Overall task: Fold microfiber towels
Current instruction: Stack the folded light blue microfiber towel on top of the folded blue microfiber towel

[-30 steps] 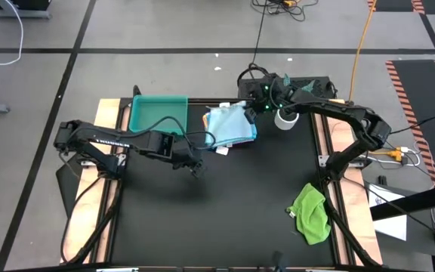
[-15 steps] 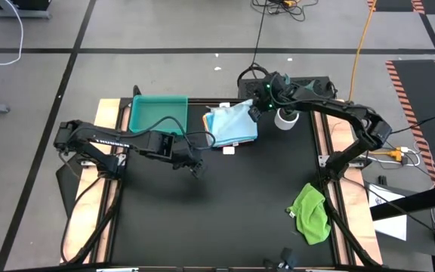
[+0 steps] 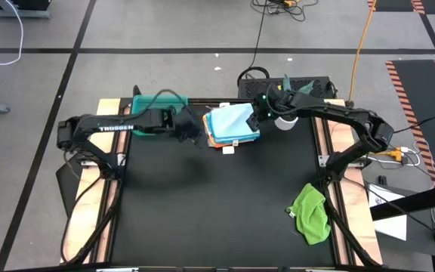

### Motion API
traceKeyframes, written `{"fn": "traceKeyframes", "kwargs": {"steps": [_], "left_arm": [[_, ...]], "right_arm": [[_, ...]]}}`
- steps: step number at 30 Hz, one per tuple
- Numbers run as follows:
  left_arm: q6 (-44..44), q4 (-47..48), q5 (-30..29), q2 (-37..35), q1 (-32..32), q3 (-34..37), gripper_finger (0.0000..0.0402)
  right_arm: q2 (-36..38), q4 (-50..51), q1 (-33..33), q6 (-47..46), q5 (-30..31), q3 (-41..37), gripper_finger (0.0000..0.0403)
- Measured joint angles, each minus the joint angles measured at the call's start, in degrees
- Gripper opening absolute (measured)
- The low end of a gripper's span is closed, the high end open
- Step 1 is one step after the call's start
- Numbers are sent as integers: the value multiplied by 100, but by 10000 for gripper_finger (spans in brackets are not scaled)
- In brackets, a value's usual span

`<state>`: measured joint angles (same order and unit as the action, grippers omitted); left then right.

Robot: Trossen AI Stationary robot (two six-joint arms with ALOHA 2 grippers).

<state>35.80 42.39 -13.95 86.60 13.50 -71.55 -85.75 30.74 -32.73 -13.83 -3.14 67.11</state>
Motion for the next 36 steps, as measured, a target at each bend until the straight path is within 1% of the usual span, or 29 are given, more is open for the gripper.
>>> {"fn": "traceKeyframes", "kwargs": {"steps": [3,7,10,13,15,19,22,25,28,31,36], "left_arm": [[-596,-564,489,126,487,0,218],[-1092,-1244,1000,484,887,0,218],[-1277,-1597,1542,876,991,0,218],[-1355,-1769,1926,1240,899,0,218],[-1433,-1747,1930,1396,773,6,218],[-1517,-1962,1608,1574,584,9,218],[-1372,-2257,1399,1686,564,9,218],[-1321,-2748,1127,1717,567,9,218],[-1340,-3104,1044,1729,643,4,218],[-1208,-3045,1040,1748,743,0,218],[-1053,-2932,1032,2044,710,1,218]], "right_arm": [[23,-140,352,-208,-2,0,200],[21,-312,762,-540,17,-4,192],[19,-467,985,-693,26,-4,187],[19,-611,1085,-783,26,-4,182],[19,-612,1109,-803,27,-4,180],[16,-611,1110,-803,12,-4,180],[16,-609,1110,-777,11,-4,180],[16,-609,1110,-771,10,-4,180],[16,-607,1110,-760,9,-4,180],[16,-605,1110,-760,0,-4,180],[16,-591,1110,-759,-15,-4,180]]}}
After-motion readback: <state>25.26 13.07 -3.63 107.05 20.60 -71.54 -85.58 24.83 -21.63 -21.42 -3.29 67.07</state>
